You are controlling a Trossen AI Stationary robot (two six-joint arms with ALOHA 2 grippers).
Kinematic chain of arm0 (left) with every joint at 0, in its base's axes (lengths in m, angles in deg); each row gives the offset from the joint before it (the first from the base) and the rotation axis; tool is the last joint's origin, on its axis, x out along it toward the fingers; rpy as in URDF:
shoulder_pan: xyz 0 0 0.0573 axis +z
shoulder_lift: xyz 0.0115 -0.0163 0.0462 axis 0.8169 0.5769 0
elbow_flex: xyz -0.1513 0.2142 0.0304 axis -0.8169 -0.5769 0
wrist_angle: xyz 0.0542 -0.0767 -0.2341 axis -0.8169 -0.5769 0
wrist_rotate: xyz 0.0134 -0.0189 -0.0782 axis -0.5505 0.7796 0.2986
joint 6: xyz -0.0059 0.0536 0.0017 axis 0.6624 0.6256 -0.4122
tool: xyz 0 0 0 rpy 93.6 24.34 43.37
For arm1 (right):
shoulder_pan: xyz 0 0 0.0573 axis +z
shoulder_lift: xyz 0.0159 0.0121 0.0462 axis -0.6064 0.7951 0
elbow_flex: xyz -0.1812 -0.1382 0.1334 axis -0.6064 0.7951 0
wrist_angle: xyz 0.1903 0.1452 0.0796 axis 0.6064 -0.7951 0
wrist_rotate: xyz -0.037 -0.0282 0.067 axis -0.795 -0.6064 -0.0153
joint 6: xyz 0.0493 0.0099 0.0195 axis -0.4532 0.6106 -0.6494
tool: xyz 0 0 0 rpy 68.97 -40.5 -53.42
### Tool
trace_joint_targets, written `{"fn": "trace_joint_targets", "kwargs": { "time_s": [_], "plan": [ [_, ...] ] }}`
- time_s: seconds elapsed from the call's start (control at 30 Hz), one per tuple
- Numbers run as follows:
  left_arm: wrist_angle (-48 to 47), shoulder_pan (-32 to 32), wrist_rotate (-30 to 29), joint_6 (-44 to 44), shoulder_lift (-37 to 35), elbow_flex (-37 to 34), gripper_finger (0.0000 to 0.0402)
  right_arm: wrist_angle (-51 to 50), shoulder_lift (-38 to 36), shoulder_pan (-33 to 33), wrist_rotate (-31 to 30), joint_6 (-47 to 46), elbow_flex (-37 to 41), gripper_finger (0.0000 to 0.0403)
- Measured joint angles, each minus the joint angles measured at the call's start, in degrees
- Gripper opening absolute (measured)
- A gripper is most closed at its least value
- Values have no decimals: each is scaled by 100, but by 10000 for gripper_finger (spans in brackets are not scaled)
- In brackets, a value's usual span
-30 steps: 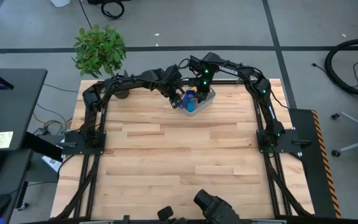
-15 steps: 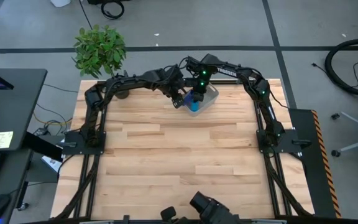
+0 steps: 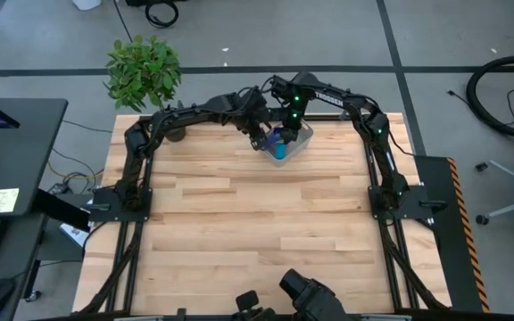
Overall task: Nest measuring cups in basket
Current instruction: Adjust the stacked measuring cups in the gray bin
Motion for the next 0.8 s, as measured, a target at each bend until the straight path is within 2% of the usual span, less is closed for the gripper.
{"fn": "trace_joint_targets", "kwargs": {
  "time_s": [0.43, 0.67, 0.8],
  "plan": [
    [177, 0, 118, -8, 483, 19, 141, 157, 8, -86, -36, -64, 680, 11],
    [122, -2, 185, -24, 492, 11, 141, 947, 2, -53, 240, -69, 1269, 11],
    [114, -6, 250, -29, 492, 9, 141, 1277, 2, 29, 337, -194, 1343, 11]
  ]
}}
